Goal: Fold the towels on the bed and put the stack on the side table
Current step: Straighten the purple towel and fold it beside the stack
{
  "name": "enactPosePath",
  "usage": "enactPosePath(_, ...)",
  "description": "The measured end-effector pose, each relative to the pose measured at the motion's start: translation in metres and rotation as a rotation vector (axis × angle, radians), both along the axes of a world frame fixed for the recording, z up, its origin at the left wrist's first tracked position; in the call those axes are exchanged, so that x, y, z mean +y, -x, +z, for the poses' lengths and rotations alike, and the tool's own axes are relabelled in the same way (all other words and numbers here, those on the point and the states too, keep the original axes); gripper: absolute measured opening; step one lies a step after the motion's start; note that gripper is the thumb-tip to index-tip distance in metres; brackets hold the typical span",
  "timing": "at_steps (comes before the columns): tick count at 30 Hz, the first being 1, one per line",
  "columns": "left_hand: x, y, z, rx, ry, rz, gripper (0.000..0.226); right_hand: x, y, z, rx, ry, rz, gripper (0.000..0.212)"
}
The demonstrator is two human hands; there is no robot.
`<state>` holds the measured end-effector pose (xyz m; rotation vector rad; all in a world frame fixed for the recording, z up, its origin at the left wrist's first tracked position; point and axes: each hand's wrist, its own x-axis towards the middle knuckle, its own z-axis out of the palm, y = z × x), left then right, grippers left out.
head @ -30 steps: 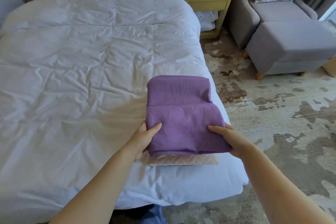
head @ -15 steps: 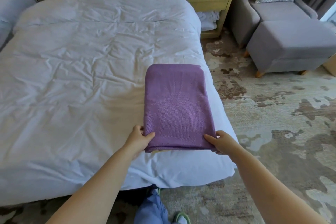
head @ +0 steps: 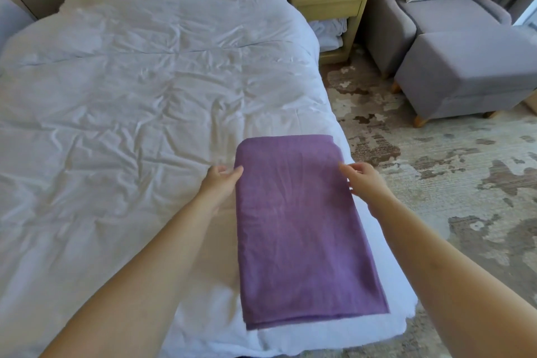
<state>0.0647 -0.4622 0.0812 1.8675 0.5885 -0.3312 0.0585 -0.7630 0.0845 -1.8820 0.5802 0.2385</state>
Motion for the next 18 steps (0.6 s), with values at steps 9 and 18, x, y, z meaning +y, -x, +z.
enactPosePath(9,0.012,-0.11,-0.039,-0.02,0.044,-0.413,0.037,0.016,-0.107,-0.022,0.196,0.153,0.123,0.044)
enactPosePath(18,0.012,-0.142,-0.051,-0.257,-0.261,-0.595,0.019,0.002,-0.111,-0.044,-0.084,0.066,-0.03,0.012)
